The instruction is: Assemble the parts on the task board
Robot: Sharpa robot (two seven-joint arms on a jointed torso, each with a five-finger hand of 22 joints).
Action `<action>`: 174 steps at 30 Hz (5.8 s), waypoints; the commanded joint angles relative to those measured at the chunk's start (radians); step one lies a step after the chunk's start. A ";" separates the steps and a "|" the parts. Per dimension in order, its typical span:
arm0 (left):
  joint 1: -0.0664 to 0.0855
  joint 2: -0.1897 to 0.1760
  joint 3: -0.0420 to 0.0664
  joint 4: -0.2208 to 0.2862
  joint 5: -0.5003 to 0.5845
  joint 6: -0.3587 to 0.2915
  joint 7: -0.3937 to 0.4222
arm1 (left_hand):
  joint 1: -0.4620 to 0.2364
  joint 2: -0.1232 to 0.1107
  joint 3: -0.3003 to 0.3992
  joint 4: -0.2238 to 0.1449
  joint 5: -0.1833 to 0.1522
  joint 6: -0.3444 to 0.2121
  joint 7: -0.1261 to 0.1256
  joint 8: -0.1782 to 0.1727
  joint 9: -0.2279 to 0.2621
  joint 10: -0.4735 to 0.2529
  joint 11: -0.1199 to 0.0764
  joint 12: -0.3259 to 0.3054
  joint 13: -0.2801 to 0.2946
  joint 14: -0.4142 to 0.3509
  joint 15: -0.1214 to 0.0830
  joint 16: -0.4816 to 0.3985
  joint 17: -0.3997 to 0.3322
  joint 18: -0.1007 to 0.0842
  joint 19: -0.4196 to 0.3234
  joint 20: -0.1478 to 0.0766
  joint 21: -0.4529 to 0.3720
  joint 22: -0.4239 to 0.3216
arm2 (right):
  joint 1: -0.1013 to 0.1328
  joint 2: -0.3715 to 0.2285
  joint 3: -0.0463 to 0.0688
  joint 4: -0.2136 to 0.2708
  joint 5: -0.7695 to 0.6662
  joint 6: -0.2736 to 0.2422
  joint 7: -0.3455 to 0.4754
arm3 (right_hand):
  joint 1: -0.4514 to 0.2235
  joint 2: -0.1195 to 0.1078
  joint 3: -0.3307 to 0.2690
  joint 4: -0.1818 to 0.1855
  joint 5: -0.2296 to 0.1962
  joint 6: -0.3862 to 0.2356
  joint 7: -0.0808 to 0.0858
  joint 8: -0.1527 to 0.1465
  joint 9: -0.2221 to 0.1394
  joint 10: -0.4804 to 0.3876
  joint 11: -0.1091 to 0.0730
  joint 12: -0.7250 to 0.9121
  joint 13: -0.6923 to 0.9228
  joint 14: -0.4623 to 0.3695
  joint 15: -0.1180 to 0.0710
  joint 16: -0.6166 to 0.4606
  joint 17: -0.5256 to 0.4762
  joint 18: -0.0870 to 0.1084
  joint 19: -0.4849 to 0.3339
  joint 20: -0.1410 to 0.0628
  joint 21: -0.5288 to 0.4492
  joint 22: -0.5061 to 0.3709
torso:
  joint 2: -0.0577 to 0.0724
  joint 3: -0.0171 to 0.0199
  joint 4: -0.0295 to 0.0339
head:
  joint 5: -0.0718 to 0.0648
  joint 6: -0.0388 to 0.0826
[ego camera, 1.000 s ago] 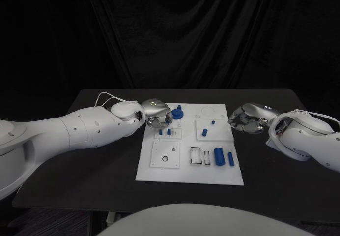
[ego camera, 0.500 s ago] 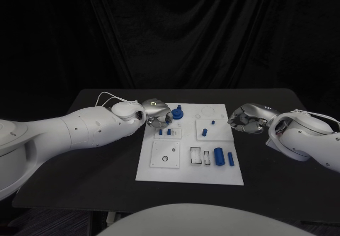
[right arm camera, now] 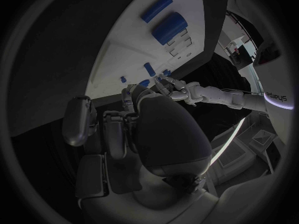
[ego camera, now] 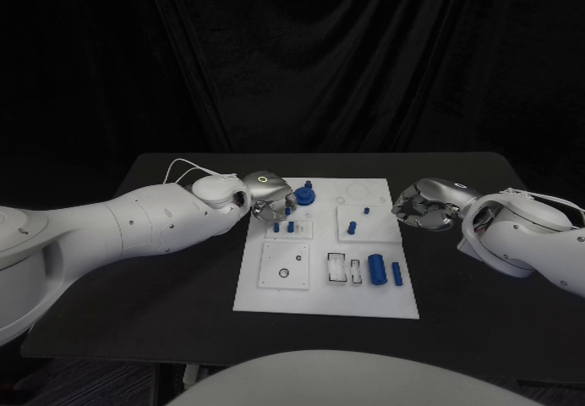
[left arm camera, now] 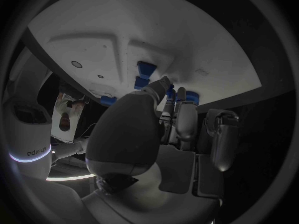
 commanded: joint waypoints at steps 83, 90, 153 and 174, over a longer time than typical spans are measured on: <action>-0.003 -0.361 0.000 0.498 1.668 0.443 0.635 | -0.270 0.381 -0.487 0.183 0.195 -0.644 0.038 -0.033 -0.291 -0.820 0.030 0.000 -0.255 -1.331 0.195 -1.236 -1.108 0.105 -1.387 0.103 -1.519 -1.030 | -0.012 0.120 0.005 -0.135 -0.284 -0.047 -0.028 | -0.038 -0.128 0.110 -0.075 -0.159 -0.098 0.026 -0.073 -0.017 -0.830 0.101 -1.005 -0.910 -0.161 0.086 -0.329 -0.204 0.091 -0.236 0.072 -0.483 0.055 | 0.058 -0.0528 0.0836 | -0.122 0.000; -0.004 -0.363 0.000 0.499 1.668 0.446 0.628 | -0.235 0.388 -0.494 0.180 0.235 -0.631 0.045 -0.031 -0.290 -0.819 0.036 0.014 -0.255 -1.321 0.212 -1.217 -1.105 0.105 -1.369 0.120 -1.515 -1.021 | -0.023 0.130 0.006 -0.150 -0.280 -0.041 -0.021 | -0.038 -0.126 0.120 -0.074 -0.156 -0.059 0.027 -0.080 -0.019 -0.768 0.093 -1.011 -0.945 -0.162 0.078 -0.325 -0.218 0.090 -0.228 0.067 -0.484 0.057 | 0.056 -0.0550 0.0850 | -0.122 0.000; -0.010 -0.357 0.000 0.468 1.668 0.478 0.555 | -0.141 0.392 -0.465 0.123 0.337 -0.590 0.080 -0.024 -0.284 -0.831 0.058 0.025 -0.254 -1.304 0.251 -1.180 -1.100 0.121 -1.311 0.174 -1.499 -1.001 | -0.017 0.135 0.026 -0.154 -0.237 -0.116 0.014 | -0.018 -0.067 0.170 -0.168 -0.055 0.115 0.015 0.000 0.135 -0.531 0.045 -1.078 -1.054 -0.156 0.034 -0.323 -0.272 0.084 -0.208 0.022 -0.426 0.072 | 0.056 -0.0604 0.0848 | -0.118 0.000; -0.017 -0.355 0.000 0.461 1.669 0.476 0.549 | -0.143 0.394 -0.463 0.124 0.339 -0.581 0.088 -0.022 -0.283 -0.825 0.070 0.041 -0.252 -1.300 0.254 -1.172 -1.099 0.118 -1.305 0.174 -1.497 -0.998 | 0.029 0.073 0.016 0.181 -0.290 -0.080 -0.019 | -0.022 -0.078 0.162 -0.177 -0.067 0.107 0.013 -0.006 0.155 -0.513 0.041 -1.090 -1.063 -0.111 0.029 -0.283 -0.223 0.072 -0.165 0.017 -0.357 0.088 | 0.057 -0.0625 0.0874 | -0.102 0.000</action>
